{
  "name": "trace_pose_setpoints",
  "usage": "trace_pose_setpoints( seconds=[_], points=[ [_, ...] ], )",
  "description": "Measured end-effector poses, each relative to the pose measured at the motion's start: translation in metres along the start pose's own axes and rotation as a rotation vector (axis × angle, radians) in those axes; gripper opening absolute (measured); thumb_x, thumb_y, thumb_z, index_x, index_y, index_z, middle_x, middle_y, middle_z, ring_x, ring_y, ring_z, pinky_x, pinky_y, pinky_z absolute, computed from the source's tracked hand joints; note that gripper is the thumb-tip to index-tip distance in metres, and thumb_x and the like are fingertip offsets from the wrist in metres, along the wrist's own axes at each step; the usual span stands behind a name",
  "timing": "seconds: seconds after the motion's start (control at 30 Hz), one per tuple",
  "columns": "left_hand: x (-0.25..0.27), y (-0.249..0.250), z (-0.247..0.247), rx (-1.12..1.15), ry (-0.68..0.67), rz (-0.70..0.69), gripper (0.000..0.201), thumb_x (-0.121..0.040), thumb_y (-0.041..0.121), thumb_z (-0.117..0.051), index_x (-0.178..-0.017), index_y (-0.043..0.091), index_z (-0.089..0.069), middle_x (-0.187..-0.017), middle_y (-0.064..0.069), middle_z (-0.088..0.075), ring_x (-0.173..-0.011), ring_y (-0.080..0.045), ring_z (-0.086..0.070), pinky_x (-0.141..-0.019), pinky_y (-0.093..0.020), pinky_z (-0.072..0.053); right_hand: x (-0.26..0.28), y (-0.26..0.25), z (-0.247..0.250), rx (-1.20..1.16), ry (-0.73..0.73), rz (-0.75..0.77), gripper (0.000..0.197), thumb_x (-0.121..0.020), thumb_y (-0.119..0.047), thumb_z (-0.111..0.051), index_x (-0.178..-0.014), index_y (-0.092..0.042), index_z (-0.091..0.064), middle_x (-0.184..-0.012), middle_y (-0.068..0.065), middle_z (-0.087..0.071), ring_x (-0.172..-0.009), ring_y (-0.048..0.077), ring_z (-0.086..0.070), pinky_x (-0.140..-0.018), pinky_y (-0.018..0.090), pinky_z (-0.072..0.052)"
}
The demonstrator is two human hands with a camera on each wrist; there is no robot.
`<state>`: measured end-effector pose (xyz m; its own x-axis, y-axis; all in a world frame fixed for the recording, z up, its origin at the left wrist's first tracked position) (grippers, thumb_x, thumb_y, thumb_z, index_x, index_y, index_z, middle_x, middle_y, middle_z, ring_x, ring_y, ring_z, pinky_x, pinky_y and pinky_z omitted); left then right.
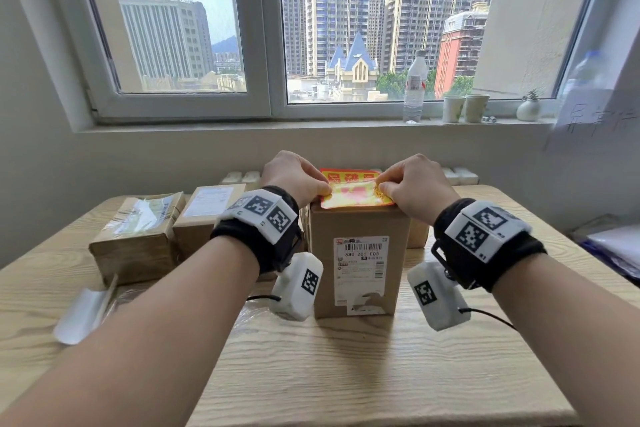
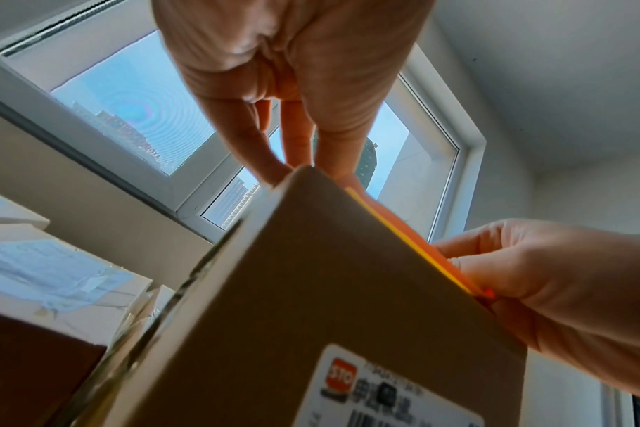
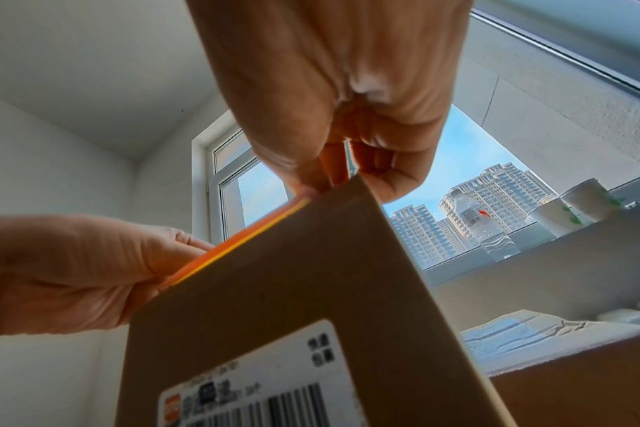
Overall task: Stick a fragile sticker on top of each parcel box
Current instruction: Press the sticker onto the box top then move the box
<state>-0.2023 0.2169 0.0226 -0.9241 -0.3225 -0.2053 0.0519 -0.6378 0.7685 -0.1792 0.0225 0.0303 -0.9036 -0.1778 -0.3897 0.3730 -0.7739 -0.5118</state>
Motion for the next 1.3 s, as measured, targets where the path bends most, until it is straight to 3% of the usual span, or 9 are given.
trace_pose_setpoints(
  seconds=[0.17,0.27,0.33,0.4,0.5,0.67,0.73,0.87,1.3],
  points=[
    [0.005,0.011,0.003,-0.175,0.028,-0.048,0.013,-0.073,0.032,-0.078,-0.083,0.023,-0.078,-0.085,0.011,-0.071,-0.082,-0.003,-0.061,-0.049,-0.015,-0.032,-0.001,-0.001,-0.001,0.03,-0.015,-0.011,0.017,-0.089,-0.018,-0.063,-0.099,-0.016,-0.077,-0.111,0.001,-0.071,-0.089,0.012,-0.058,-0.08,0.021,-0.044],
    [-0.002,0.009,0.002,-0.191,-0.052,-0.045,0.016,-0.07,0.034,-0.081,-0.078,0.022,-0.076,-0.082,0.009,-0.069,-0.08,-0.005,-0.062,-0.064,-0.022,-0.051,0.0,0.0,0.0,0.056,-0.024,-0.038,0.019,-0.086,-0.025,-0.067,-0.102,-0.018,-0.075,-0.115,0.001,-0.068,-0.097,0.015,-0.059,-0.085,0.025,-0.046],
    [-0.004,0.007,0.005,-0.19,-0.075,-0.047,0.017,-0.068,0.035,-0.083,-0.077,0.023,-0.075,-0.08,0.011,-0.064,-0.083,-0.008,-0.061,-0.076,-0.026,-0.054,0.001,0.003,0.001,0.077,-0.036,-0.061,0.023,-0.085,-0.033,-0.068,-0.103,-0.021,-0.074,-0.116,0.003,-0.065,-0.104,0.017,-0.058,-0.089,0.028,-0.045],
    [-0.003,0.011,0.008,-0.197,-0.05,-0.107,0.017,-0.072,0.036,-0.08,-0.085,0.025,-0.075,-0.083,0.013,-0.063,-0.09,-0.009,-0.059,-0.077,-0.025,-0.048,0.002,0.004,0.005,0.084,-0.001,-0.054,0.023,-0.084,-0.038,-0.067,-0.103,-0.025,-0.072,-0.112,0.003,-0.061,-0.099,0.016,-0.055,-0.087,0.03,-0.045],
    [0.005,0.025,-0.001,-0.249,-0.07,-0.264,0.023,-0.085,0.032,-0.066,-0.108,0.029,-0.071,-0.116,0.009,-0.063,-0.114,-0.012,-0.054,-0.089,-0.025,-0.04,0.002,-0.01,0.007,0.106,0.034,0.045,0.026,-0.093,-0.033,-0.055,-0.115,-0.026,-0.068,-0.116,0.001,-0.053,-0.107,0.018,-0.053,-0.093,0.031,-0.041],
    [0.013,0.033,-0.032,-0.459,-0.197,-0.42,0.038,-0.097,0.024,-0.047,-0.134,0.023,-0.054,-0.151,0.004,-0.037,-0.143,-0.015,-0.023,-0.113,-0.027,-0.014,0.009,-0.038,-0.037,0.313,-0.257,0.229,0.043,-0.102,-0.027,-0.034,-0.144,-0.02,-0.039,-0.152,0.0,-0.036,-0.143,0.017,-0.027,-0.117,0.046,-0.02],
    [0.013,0.025,-0.042,-0.559,-0.276,-0.411,0.044,-0.101,0.026,-0.036,-0.144,0.023,-0.039,-0.157,0.004,-0.024,-0.147,-0.018,-0.007,-0.119,-0.038,-0.008,0.01,-0.032,-0.047,0.348,-0.322,0.195,0.047,-0.104,-0.033,-0.026,-0.149,-0.022,-0.028,-0.158,-0.002,-0.024,-0.147,0.015,-0.015,-0.119,0.045,-0.011],
    [0.012,0.006,-0.043,-0.628,-0.397,-0.308,0.049,-0.103,0.03,-0.022,-0.152,0.021,-0.016,-0.16,0.004,-0.008,-0.148,-0.017,0.002,-0.119,-0.044,-0.002,0.012,-0.016,-0.047,0.347,-0.387,0.093,0.056,-0.102,-0.044,-0.021,-0.153,-0.02,-0.015,-0.162,-0.003,-0.009,-0.149,0.013,-0.004,-0.12,0.046,-0.002],
    [0.01,-0.006,-0.048,-0.484,-0.413,-0.261,0.057,-0.101,0.044,-0.021,-0.153,0.022,-0.008,-0.16,0.007,0.004,-0.147,-0.012,0.008,-0.119,-0.045,0.001,0.011,0.005,-0.043,0.314,-0.381,0.028,0.06,-0.1,-0.053,-0.017,-0.154,-0.026,-0.009,-0.162,-0.009,-0.001,-0.149,0.012,0.004,-0.118,0.047,0.002]
  ],
)
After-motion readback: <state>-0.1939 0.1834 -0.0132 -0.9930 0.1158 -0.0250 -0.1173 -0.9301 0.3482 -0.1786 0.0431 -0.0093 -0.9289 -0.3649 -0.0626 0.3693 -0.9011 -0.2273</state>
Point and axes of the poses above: each hand's wrist, its own x-axis away from the middle knuckle, its own z-axis out of the back of the hand, y = z × x, the point moved 7 cm from there along -x, towards the middle knuckle
